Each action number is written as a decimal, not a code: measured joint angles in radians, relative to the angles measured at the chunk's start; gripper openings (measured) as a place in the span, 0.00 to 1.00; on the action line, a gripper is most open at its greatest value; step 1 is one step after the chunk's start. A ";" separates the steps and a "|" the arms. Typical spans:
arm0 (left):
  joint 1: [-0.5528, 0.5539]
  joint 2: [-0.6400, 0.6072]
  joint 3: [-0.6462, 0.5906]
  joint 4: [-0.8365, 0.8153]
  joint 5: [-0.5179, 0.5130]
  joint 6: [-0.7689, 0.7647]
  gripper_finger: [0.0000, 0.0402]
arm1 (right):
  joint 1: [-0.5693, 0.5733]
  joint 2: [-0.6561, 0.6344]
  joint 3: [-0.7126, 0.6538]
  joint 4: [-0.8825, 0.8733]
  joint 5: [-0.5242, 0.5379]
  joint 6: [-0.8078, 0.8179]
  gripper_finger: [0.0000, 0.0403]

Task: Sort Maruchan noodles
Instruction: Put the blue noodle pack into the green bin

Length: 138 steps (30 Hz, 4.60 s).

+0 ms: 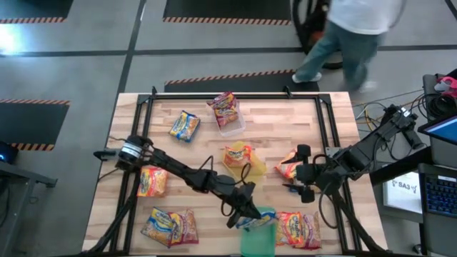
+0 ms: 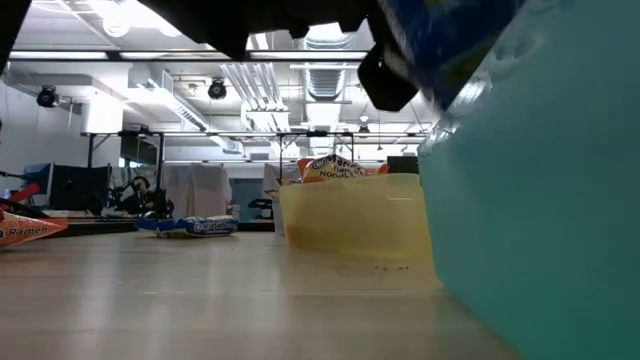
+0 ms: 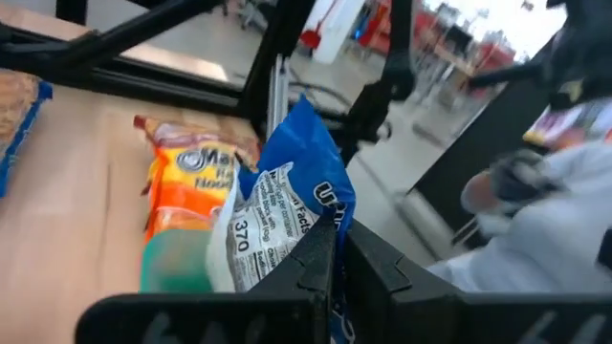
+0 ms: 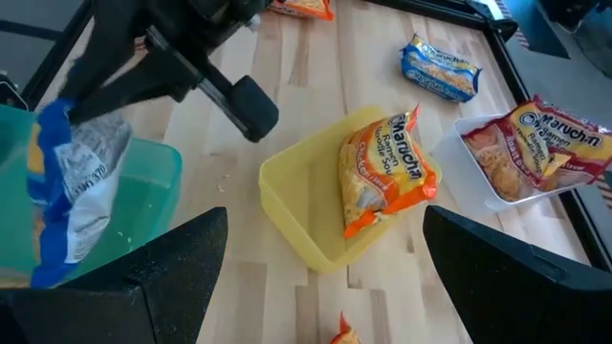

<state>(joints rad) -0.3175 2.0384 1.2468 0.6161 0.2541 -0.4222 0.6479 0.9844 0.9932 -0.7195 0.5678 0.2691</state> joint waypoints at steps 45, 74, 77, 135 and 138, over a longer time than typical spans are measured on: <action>0.064 -0.083 0.036 -0.418 -0.216 0.489 0.00 | 0.000 0.007 0.000 0.000 0.001 0.000 0.85; 0.063 -0.085 0.036 -0.455 -0.429 0.446 0.00 | 0.000 0.007 0.000 0.000 0.001 0.000 0.85; 0.064 -0.085 0.036 -0.457 -0.430 0.377 0.00 | 0.000 0.007 0.000 0.000 0.001 0.000 0.85; -0.010 -0.084 0.036 -0.580 -0.550 -0.058 0.61 | 0.000 0.006 0.000 0.000 0.001 0.000 0.85; -0.011 -0.073 0.036 -0.560 -0.541 -0.057 0.61 | 0.000 0.007 0.000 0.000 0.001 0.000 0.85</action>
<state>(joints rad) -0.3283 1.9658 1.2823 0.0557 -0.2869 -0.4793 0.6478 0.9912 0.9932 -0.7197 0.5688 0.2691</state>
